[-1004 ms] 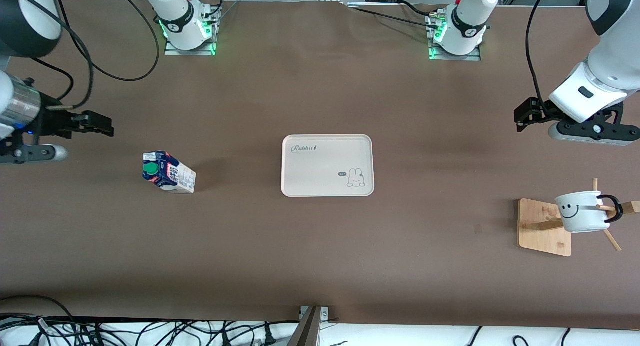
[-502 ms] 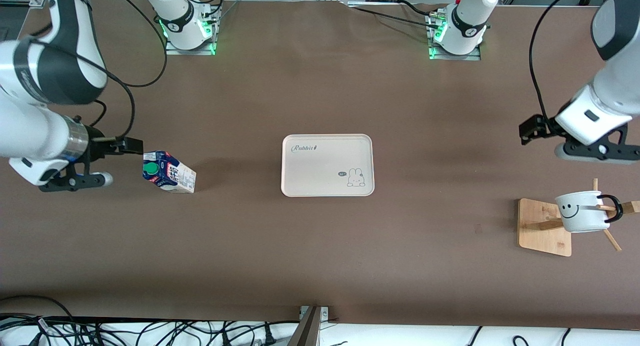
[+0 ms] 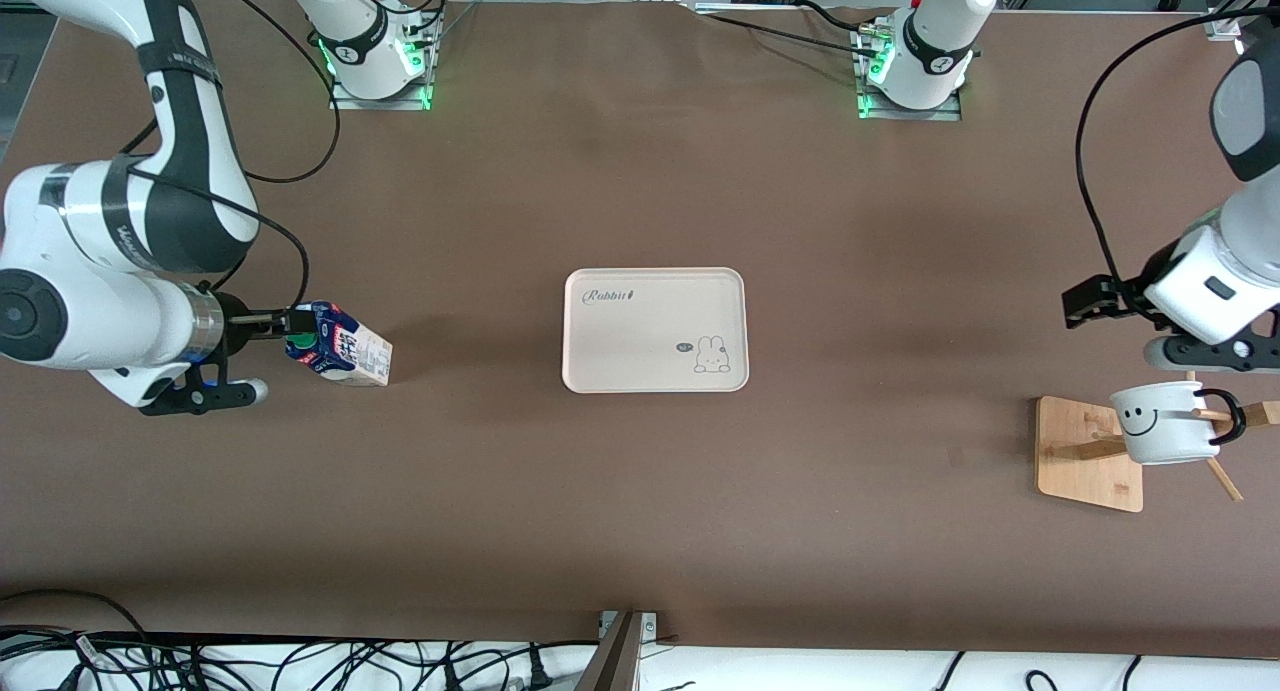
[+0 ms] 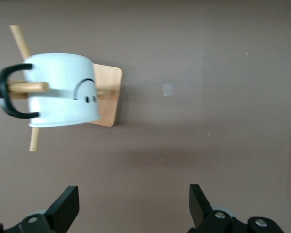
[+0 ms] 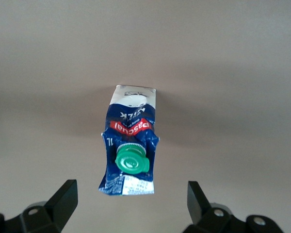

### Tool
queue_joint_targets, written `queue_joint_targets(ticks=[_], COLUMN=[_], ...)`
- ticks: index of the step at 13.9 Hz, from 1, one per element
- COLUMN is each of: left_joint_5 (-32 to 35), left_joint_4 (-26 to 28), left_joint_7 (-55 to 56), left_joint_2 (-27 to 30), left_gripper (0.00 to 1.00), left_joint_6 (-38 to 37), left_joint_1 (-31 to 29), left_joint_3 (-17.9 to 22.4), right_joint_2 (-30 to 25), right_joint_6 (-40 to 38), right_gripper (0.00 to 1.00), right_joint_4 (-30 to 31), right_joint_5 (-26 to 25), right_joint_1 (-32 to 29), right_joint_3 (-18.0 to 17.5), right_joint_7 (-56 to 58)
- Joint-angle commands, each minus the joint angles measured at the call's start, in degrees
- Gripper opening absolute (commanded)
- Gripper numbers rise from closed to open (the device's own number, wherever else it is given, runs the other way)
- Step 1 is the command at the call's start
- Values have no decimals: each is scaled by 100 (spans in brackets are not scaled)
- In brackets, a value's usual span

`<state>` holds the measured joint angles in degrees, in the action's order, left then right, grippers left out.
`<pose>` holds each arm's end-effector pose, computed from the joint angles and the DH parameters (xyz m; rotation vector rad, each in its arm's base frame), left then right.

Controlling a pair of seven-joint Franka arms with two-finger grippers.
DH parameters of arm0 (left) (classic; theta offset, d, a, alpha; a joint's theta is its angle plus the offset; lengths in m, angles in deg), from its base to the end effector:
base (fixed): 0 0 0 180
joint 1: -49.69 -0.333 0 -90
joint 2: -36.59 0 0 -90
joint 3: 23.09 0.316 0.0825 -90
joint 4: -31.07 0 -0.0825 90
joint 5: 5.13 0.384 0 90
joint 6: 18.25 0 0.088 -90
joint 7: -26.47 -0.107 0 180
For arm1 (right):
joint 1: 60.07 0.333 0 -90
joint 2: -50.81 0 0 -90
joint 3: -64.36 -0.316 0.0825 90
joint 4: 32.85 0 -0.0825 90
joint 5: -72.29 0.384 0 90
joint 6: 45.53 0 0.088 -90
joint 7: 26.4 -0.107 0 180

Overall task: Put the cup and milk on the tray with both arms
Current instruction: 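Reach the right gripper to the milk carton while the left gripper approaches the mug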

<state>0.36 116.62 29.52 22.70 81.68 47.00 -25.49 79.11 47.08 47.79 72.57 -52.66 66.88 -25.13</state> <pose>0.6371 0.0146 0.5326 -3.0567 -0.0664 -0.0165 0.6639 0.0622 0.3983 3.0802 0.1678 -0.4408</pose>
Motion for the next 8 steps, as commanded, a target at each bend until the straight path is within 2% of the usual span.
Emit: queue_joint_targets(ticks=[1, 3, 5, 8], left_joint_5=[-39, -57, -223, -653], left_joint_4=[127, 565, 1381, 2612], left_joint_7=[713, 856, 874, 917], left_joint_2=[131, 350, 666, 1107], left_gripper=[100, 100, 100, 100], left_joint_6=[245, 735, 1761, 3309], left_joint_1=[-231, -433, -670, -750], left_joint_3=[-33, -33, -68, -76], right_joint_2=[113, 210, 307, 360], right_joint_6=[108, 143, 143, 135], right_gripper=[100, 100, 100, 100], right_joint_4=[22, 31, 40, 49], right_joint_5=[121, 147, 480, 517], right_joint_1=[15, 24, 15, 24], right_joint_3=[11, 2, -24, -24], right_joint_7=[58, 49, 58, 58])
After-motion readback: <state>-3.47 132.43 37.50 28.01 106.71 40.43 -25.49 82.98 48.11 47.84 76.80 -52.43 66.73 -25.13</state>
